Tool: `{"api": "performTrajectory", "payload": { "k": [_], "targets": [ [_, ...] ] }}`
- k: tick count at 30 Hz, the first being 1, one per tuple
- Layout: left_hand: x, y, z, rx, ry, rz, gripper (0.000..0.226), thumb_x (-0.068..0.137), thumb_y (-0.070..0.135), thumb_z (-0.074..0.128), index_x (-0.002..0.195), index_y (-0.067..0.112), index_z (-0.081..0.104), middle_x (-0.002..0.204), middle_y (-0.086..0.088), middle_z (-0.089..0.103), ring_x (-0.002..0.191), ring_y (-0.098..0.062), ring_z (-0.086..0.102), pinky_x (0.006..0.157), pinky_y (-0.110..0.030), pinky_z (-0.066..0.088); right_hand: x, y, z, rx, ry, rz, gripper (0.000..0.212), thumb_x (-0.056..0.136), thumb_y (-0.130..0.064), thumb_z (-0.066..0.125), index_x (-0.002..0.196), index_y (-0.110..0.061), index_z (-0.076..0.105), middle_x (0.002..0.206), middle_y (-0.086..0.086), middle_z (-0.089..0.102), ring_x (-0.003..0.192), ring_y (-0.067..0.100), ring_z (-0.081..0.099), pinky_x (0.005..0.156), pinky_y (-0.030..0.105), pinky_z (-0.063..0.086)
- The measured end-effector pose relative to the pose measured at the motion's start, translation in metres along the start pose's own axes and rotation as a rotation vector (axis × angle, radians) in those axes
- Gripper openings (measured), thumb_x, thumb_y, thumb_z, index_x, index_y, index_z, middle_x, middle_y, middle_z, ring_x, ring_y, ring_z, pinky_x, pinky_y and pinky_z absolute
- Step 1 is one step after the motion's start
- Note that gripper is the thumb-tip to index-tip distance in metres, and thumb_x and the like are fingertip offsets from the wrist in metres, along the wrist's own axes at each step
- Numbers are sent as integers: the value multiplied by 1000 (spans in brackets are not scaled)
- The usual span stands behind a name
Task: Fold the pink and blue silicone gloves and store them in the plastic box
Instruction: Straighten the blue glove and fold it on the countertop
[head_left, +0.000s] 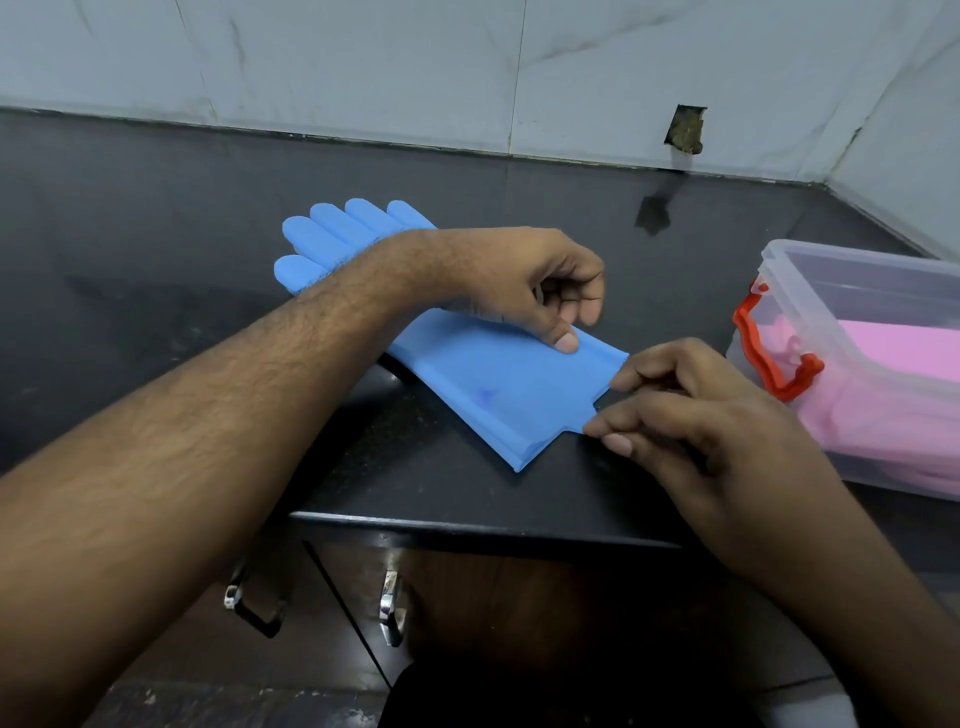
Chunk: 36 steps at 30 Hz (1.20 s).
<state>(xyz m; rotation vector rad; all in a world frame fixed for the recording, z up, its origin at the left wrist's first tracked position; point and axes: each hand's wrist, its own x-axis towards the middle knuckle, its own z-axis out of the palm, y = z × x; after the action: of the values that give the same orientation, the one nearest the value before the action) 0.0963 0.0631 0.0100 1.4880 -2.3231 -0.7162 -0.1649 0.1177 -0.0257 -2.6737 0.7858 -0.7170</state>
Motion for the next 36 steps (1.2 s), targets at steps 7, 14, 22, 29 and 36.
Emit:
{"api": "performTrajectory", "payload": {
  "k": [7,14,22,29,36],
  "targets": [
    [1,-1,-1,14,-29,-26,12,89,28,80,99,23,76,83,11,69,72,-2,62,68,-16,51,0,2,3,138,168,114,29,88,-9,76,105,-29,65,97,-13,61,90,5,62,77,7,44],
    [-1,1,1,-1,-37,-34,7,91,28,79,95,24,75,86,4,70,73,-4,61,69,-19,51,9,-10,-1,52,-40,107,9,90,-15,76,94,-22,79,97,-7,63,89,8,60,78,27,46],
    [-4,3,0,-25,-47,-24,10,94,24,75,96,17,69,92,-7,72,70,-3,61,66,-19,51,18,-15,-2,-160,-173,78,17,101,-31,54,101,-29,71,99,-11,51,95,11,44,82,33,40],
    [-11,5,-2,-334,-131,53,10,98,13,71,98,9,62,76,-11,63,63,-16,59,58,-24,50,7,-8,3,-133,54,-69,14,96,-34,59,97,-25,69,105,-8,54,94,13,48,76,28,41],
    [-15,4,-8,-532,-215,109,9,95,9,72,101,9,64,75,-2,71,67,-17,67,67,-29,54,-1,-6,5,-168,190,-135,54,74,-47,78,124,-27,72,141,4,43,125,27,42,101,50,42]
  ]
}}
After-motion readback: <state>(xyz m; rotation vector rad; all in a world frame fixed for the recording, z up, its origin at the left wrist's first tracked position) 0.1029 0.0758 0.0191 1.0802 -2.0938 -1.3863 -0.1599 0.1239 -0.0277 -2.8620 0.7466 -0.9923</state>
